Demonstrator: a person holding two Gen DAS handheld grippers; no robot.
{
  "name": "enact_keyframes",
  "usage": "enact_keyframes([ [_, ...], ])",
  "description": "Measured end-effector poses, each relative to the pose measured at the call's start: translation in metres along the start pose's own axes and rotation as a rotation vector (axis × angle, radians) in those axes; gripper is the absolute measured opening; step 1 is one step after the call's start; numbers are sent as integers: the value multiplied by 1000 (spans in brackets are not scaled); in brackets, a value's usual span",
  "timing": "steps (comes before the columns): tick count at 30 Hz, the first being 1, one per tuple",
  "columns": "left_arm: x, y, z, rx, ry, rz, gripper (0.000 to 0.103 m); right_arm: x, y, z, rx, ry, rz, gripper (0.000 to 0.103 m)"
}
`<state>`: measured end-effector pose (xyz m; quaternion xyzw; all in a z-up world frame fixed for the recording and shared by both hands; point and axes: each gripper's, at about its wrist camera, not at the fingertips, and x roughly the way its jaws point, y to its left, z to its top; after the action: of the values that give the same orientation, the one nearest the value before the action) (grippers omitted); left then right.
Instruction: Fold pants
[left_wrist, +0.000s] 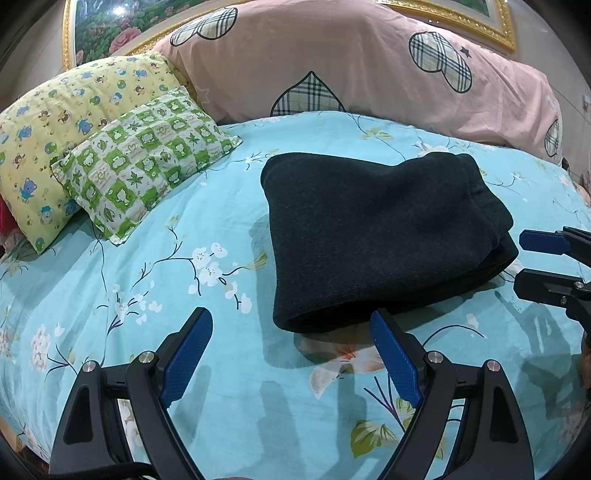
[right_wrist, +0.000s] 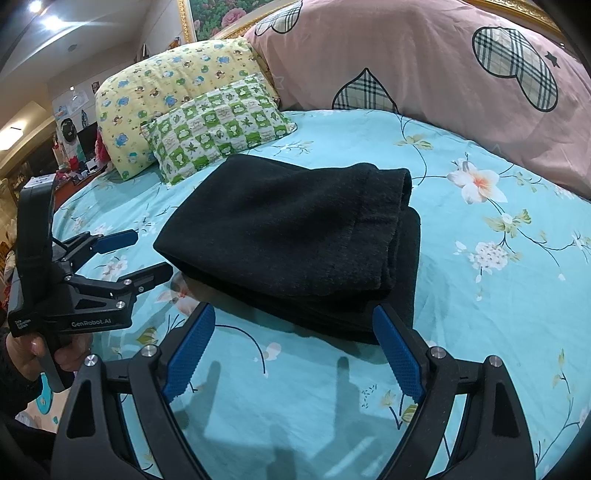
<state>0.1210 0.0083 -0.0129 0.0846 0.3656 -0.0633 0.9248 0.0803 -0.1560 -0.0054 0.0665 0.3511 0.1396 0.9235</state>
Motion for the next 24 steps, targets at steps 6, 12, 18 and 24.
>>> enact_keyframes([
  [6,0,0,0,0,0,0,88,0,0,0,-1,-2,2,87],
  [12,0,0,0,-1,0,1,88,0,1,0,1,-2,1,87],
  [18,0,1,-1,-1,0,1,88,0,1,0,-1,-3,1,87],
  [24,0,2,-1,-3,0,2,88,0,3,1,-3,-5,4,87],
])
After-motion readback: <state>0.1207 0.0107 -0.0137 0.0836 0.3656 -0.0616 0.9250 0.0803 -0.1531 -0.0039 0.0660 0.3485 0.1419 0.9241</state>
